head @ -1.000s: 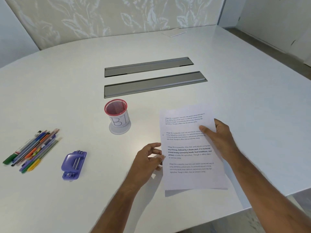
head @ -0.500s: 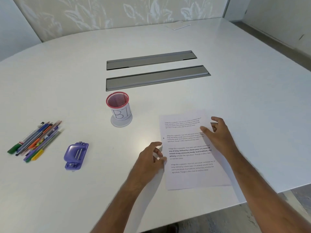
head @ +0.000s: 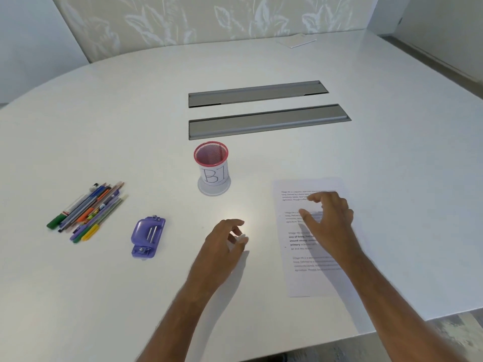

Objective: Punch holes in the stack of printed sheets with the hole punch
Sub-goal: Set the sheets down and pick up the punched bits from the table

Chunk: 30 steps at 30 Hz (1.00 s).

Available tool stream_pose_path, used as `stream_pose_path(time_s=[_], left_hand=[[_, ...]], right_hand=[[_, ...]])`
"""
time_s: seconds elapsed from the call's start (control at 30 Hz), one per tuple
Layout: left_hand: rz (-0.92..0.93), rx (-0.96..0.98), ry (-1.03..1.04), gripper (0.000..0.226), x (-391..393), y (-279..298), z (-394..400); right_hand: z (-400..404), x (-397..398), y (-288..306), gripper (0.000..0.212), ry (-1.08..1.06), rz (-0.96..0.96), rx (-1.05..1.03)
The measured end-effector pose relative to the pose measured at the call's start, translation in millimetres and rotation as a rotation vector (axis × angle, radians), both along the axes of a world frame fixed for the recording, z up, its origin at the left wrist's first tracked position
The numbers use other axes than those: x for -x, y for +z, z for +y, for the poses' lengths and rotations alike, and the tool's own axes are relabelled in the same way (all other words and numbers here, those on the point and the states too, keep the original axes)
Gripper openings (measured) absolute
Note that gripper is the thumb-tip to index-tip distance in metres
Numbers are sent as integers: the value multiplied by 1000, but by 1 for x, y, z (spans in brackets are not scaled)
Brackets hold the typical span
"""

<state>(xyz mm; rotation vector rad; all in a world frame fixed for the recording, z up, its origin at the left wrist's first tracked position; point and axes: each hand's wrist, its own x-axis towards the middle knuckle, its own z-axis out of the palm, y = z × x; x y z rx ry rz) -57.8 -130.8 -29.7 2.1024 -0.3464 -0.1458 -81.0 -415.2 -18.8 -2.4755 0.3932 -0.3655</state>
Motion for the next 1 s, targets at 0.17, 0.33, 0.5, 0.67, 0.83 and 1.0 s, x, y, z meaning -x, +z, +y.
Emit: stream_pose_path(time_s=[0.17,0.33,0.5,0.67,0.83,1.0], left_hand=[[-161,-90,105,41,-13,1,39],[-75,-189,165,68,-18,0,67],[-45,-320,78,96,-14,-9,77],[-95,-522,-1,106,-16,-15,82],[-152,-649,-5,115,-15,-23,83],[-174,-668,-2,114,-15,-26,82]], right_hand=[[47,-16,-5,26,99,-13,-39],[91,-33,-8,22,201,-3,-45],[125,-46,-11,19,341,5,-89],[153,-60,-13,11,476,100,-147],[176,-67,-17,7,535,97,-133],[186,-73,-19,8,542,84,-88]])
